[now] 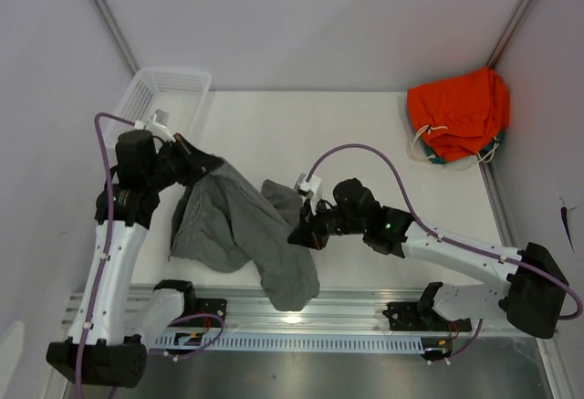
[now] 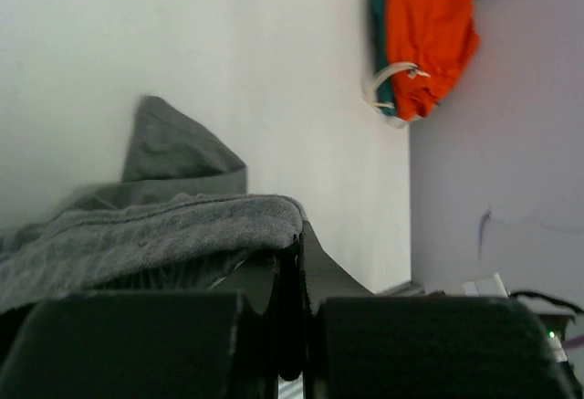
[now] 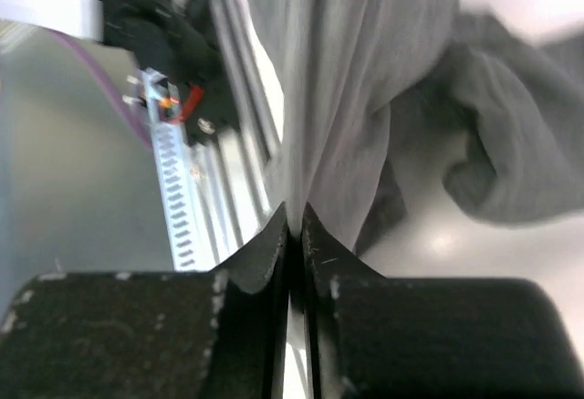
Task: Fold and stack the shorts
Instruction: Flatten the shorts out
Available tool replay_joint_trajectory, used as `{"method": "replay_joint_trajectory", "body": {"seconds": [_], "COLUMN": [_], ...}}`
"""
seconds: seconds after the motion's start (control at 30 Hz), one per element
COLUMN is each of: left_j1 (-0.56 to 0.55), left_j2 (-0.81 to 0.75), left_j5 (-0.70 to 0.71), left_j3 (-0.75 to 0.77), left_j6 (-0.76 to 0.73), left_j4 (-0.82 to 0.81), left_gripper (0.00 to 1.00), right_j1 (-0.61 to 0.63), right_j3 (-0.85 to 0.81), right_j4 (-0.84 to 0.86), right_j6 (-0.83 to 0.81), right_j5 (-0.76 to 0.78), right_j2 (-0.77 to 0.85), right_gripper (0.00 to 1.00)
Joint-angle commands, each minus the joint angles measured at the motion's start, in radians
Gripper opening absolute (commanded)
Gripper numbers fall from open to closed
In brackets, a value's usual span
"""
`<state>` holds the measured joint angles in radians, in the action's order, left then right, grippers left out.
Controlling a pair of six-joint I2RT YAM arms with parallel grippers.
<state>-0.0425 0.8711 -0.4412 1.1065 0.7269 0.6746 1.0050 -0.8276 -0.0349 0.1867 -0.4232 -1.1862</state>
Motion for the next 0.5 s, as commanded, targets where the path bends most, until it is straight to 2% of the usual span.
{"method": "replay_joint_trajectory", "body": {"seconds": [0.0,0.07,0.1,0.17,0.2,0.27,0.47], "left_j1": [0.027,0.026,0.026,0.026,0.026,0.026,0.026], "left_j2": [0.032,0.067,0.078,0.097,0.106,0.111,0.140], "left_j5": [0.165,0.167,0.171,0.185,0.194,0.206,0.196], "left_j3": [0.028,0.030,0.048,0.084,0.096,0.101,0.089], "left_j6": [-0.007,-0.026,-0.029,-0.047,-0.053,-0.063,-0.073], "left_j4": [-0.329,-0.336,-0.328,-0.322,-0.322,-0.332,-0.362], "left_gripper": [0.01,0.01,0.01,0.01,0.01,0.01,0.01], "right_j1": [-0.032,-0.065,-0.075,-0.092,-0.092,-0.089,-0.026], "right_j3": [0.050,0.035,0.028,0.033,0.038,0.071,0.128], "right_j4": [-0.105,-0.129,-0.135,-0.138,-0.135,-0.111,-0.048], "right_j6": [0.066,0.063,0.063,0.062,0.059,0.063,0.076], "right_j5": [-0.066,-0.006,0.004,0.020,0.029,0.044,0.141], "right_j2": [-0.047,-0.100,-0.116,-0.138,-0.148,-0.147,-0.130], "right_gripper": [0.10,0.26,0.42,0.58,0.73,0.77,0.77]}}
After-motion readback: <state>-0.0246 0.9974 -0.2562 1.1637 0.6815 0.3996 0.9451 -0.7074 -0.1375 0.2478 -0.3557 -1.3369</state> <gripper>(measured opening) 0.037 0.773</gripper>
